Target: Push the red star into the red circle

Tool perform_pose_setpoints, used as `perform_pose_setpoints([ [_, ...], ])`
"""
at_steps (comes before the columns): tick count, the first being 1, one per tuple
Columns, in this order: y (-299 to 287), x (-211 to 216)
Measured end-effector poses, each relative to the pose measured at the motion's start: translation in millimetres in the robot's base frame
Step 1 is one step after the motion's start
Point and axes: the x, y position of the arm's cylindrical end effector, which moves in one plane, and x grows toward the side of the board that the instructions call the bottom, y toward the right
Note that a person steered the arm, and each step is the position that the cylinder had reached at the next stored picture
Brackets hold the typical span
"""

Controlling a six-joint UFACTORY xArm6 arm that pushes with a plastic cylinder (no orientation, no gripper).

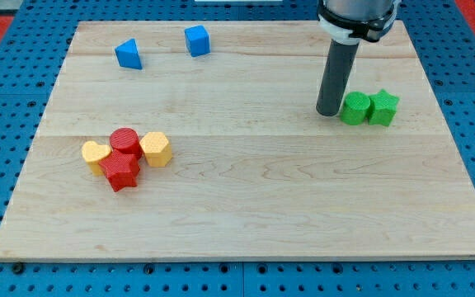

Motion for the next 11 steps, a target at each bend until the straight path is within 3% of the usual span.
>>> perform_pose_setpoints([
  [1,-51,31],
  [2,-96,109],
  [3,-207,162],
  [4,-311,172],
  [6,-231,123],
  [8,-266,157],
  [9,-324,126],
  [11,-274,91],
])
